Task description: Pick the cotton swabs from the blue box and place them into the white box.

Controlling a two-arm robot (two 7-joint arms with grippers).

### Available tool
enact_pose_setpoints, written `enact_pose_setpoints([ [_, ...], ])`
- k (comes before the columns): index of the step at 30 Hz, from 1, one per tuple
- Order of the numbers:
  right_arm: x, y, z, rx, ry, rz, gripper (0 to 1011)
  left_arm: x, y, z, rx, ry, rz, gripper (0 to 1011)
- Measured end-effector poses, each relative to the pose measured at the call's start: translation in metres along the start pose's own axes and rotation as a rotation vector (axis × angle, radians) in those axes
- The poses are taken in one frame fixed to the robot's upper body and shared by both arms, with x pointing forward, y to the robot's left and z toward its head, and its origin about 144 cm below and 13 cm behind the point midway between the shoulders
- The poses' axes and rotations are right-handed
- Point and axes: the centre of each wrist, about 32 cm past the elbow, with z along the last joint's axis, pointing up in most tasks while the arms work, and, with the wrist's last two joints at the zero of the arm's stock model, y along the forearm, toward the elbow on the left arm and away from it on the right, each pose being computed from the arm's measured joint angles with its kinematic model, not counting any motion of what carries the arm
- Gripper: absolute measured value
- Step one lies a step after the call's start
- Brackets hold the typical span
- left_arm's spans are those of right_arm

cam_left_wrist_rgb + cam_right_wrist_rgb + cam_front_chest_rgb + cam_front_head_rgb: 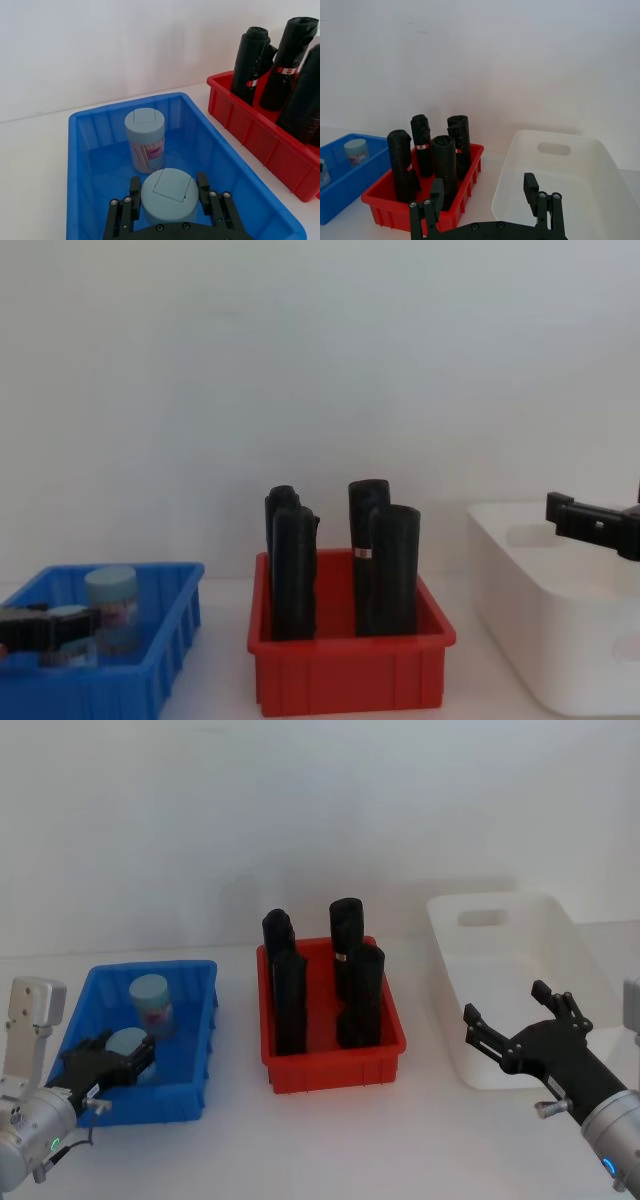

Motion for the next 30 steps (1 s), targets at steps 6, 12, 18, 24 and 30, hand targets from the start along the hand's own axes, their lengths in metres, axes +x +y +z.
enact_pose_setpoints([
  [6,0.0,0.0,0.0,0.0,0.0,0.0,1001,-0.001,0.002,0.006,-0.021,-0.006,-0.015,669],
  [12,0.0,0.0,0.0,0.0,0.0,0.0,1001,-0.003,0.005,0.017,-0.049,-0.021,-0.027,669],
  [18,0.0,0.0,0.0,0.0,0.0,0.0,1001,-0.008,0.011,0.037,-0.086,-0.047,-0.045,669],
  [24,0.0,0.0,0.0,0.0,0.0,0.0,1002,-0.014,0.017,0.057,-0.111,-0.072,-0.073,669],
  [30,0.0,0.0,0.0,0.0,0.0,0.0,1001,-0.023,0.022,0.079,-0.124,-0.097,-0.133,669],
])
